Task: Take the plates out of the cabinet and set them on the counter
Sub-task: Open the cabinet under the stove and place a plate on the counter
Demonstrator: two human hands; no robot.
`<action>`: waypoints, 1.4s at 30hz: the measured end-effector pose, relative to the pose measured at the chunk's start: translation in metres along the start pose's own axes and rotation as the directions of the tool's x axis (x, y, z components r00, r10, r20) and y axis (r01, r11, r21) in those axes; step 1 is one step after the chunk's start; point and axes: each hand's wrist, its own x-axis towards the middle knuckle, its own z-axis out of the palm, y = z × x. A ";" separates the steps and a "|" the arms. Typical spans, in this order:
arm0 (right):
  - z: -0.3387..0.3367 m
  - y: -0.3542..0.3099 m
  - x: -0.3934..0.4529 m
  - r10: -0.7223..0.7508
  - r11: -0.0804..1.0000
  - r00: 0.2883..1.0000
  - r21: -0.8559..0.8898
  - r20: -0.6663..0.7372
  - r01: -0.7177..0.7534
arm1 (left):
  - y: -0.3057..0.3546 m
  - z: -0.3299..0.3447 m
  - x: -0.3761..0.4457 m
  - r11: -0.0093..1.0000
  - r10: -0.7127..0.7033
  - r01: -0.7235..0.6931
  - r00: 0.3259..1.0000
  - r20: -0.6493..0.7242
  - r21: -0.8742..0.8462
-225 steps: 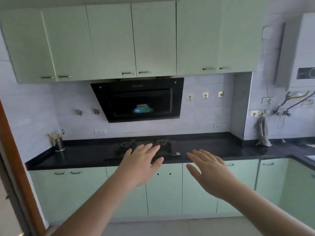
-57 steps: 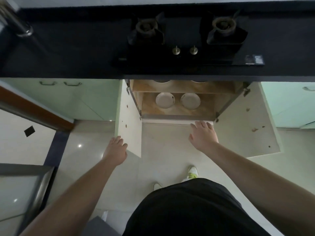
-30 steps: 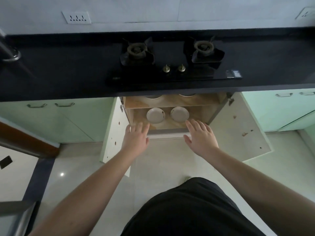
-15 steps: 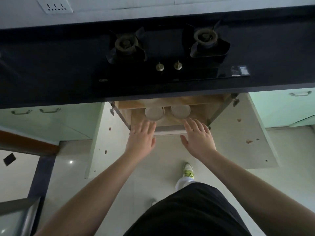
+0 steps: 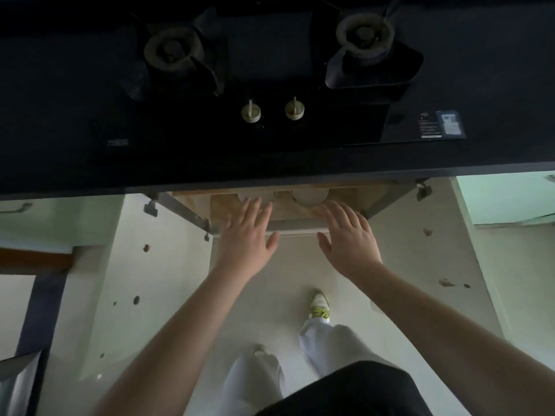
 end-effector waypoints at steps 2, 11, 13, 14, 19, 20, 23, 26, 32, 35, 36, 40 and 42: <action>0.021 0.005 0.011 0.030 1.000 0.999 0.010 -0.012 -0.030 | -0.009 0.014 0.018 1.000 0.012 -0.012 1.000 0.018 0.001; 0.117 0.023 0.076 0.098 0.994 0.984 0.058 -0.148 -0.091 | -0.020 0.115 0.089 0.995 0.094 -0.091 0.991 -0.091 0.039; 0.136 0.027 0.090 0.097 0.994 0.975 0.064 -0.200 -0.086 | -0.019 0.137 0.107 0.993 0.112 -0.108 0.988 -0.104 0.047; 0.145 0.029 0.098 0.095 0.995 0.969 0.062 -0.229 -0.083 | -0.019 0.147 0.116 0.992 0.119 -0.114 0.985 -0.125 0.049; 0.183 0.053 0.146 0.105 0.995 0.930 0.039 -0.353 -0.097 | -0.021 0.179 0.163 0.992 0.128 -0.123 0.946 -0.296 0.037; 0.188 0.059 0.156 0.107 0.994 0.915 0.038 -0.388 -0.100 | -0.022 0.182 0.173 0.987 0.160 -0.157 0.928 -0.337 0.039; 0.199 0.071 0.181 0.087 0.996 0.858 0.033 -0.507 -0.081 | -0.026 0.190 0.199 0.962 0.265 -0.267 0.857 -0.441 0.061; 0.208 0.079 0.197 0.068 0.997 0.816 0.003 -0.574 -0.081 | -0.026 0.197 0.222 0.959 0.273 -0.270 0.808 -0.521 0.084; 0.213 0.093 0.216 0.073 0.993 0.771 -0.028 -0.633 -0.117 | -0.022 0.209 0.263 0.962 0.256 -0.261 0.772 -0.582 0.076; 0.203 0.105 0.225 0.116 0.986 0.764 -0.017 -0.634 -0.164 | -0.021 0.205 0.284 0.972 0.184 -0.234 0.790 -0.585 -0.009; 0.198 0.109 0.229 0.129 0.985 0.759 -0.005 -0.638 -0.172 | -0.021 0.202 0.291 0.973 0.143 -0.221 0.802 -0.580 -0.066; 0.176 0.130 0.261 0.173 0.982 0.737 0.062 -0.653 -0.176 | -0.024 0.185 0.321 0.908 -0.021 -0.195 0.862 -0.506 -0.370; 0.167 0.142 0.279 0.201 0.978 0.760 0.087 -0.618 -0.188 | -0.025 0.178 0.334 0.864 -0.057 -0.196 0.877 -0.476 -0.464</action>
